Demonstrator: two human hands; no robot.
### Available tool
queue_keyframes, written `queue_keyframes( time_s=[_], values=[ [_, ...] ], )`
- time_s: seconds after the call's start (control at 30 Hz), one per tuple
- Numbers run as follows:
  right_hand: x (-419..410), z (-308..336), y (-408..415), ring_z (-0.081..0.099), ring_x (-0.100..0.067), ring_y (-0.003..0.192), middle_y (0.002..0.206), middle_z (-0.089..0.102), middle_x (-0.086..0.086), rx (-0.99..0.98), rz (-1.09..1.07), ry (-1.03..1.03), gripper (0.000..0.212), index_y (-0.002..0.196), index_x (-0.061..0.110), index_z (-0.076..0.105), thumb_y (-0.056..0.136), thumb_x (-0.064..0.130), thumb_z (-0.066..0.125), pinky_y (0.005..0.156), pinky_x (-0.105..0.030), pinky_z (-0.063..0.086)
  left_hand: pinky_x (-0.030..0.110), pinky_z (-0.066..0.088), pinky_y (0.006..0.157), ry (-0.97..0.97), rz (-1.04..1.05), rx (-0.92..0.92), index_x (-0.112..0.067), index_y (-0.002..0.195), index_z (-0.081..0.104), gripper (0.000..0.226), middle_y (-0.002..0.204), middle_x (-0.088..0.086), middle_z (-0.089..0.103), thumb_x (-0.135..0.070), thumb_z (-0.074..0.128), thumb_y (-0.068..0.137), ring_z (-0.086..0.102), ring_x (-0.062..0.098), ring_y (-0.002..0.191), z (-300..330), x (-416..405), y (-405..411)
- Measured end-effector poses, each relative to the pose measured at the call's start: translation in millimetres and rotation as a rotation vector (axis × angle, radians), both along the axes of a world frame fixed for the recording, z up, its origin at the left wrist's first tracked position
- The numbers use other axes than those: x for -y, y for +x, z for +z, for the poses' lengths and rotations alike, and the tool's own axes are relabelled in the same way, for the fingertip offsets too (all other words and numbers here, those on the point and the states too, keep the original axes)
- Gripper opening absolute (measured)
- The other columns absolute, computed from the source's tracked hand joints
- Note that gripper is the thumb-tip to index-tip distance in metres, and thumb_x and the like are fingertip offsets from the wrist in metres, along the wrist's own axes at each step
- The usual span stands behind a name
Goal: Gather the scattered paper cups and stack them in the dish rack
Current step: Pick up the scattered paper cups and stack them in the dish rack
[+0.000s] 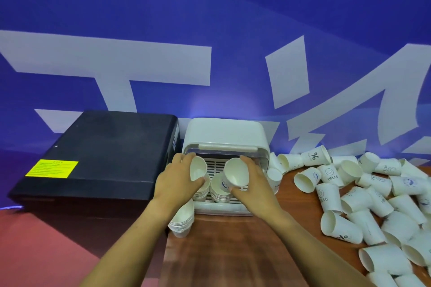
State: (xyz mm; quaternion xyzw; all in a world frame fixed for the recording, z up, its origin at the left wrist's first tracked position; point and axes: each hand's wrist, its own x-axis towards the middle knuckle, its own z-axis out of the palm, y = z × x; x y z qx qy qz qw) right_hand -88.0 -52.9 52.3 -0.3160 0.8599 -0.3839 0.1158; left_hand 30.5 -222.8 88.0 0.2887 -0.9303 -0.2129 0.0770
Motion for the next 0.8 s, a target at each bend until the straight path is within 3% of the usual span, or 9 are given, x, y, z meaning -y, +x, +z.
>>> queue_keyframes(
  time_s=[0.17,0.33,0.53,0.7,0.8],
  values=[
    [15.9,-12.8,1.4,0.046,-0.016,0.122,0.139,0.042,0.006,0.028,0.001,0.0,0.08,0.139,0.03,0.031,0.071,0.027,0.072,0.099,-0.035,0.046,0.031,0.049,0.086,0.016,-0.04,0.021,-0.029,0.143,0.03,0.068,0.141,-0.005,0.037,-0.049,0.059,0.086,0.051,0.019,0.118,-13.3,5.7,-5.5],
    [22.0,-25.1,0.7,0.04,-0.017,0.129,0.143,0.035,0.006,0.031,-0.011,0.151,0.084,0.143,0.034,0.025,0.074,0.036,0.071,0.099,-0.04,0.046,0.033,0.047,0.09,0.03,-0.075,0.111,-0.027,0.145,0.027,0.068,0.145,-0.004,0.034,-0.049,0.056,0.087,0.048,0.021,0.123,-29.9,7.3,-12.8],
    [23.3,-34.7,-1.5,0.035,-0.02,0.134,0.148,0.03,0.001,0.075,0.053,0.383,0.088,0.147,0.026,0.024,0.076,0.044,0.072,0.108,-0.034,0.032,0.046,0.037,0.107,0.08,-0.108,0.266,-0.028,0.149,0.019,0.076,0.153,-0.004,0.03,-0.054,0.055,0.087,0.035,0.025,0.137,-47.1,10.7,-21.4],
    [18.7,-37.5,-4.2,0.034,-0.017,0.136,0.151,0.028,0.004,0.105,0.094,0.343,0.087,0.148,0.031,0.022,0.077,0.038,0.072,0.11,-0.033,0.031,0.047,0.028,0.114,0.099,-0.099,0.338,-0.03,0.151,0.011,0.078,0.16,0.002,0.011,-0.053,0.053,0.089,0.019,0.029,0.145,-48.1,11.9,-18.7],
    [13.5,-32.7,-6.3,0.034,-0.015,0.135,0.149,0.03,0.003,0.11,0.094,0.28,0.085,0.147,0.031,0.024,0.078,0.034,0.072,0.11,-0.03,0.03,0.047,0.03,0.113,0.096,-0.109,0.237,-0.03,0.15,0.016,0.075,0.159,0.001,0.016,-0.05,0.054,0.089,0.021,0.026,0.144,-37.9,5.6,-14.0]
  ],
)
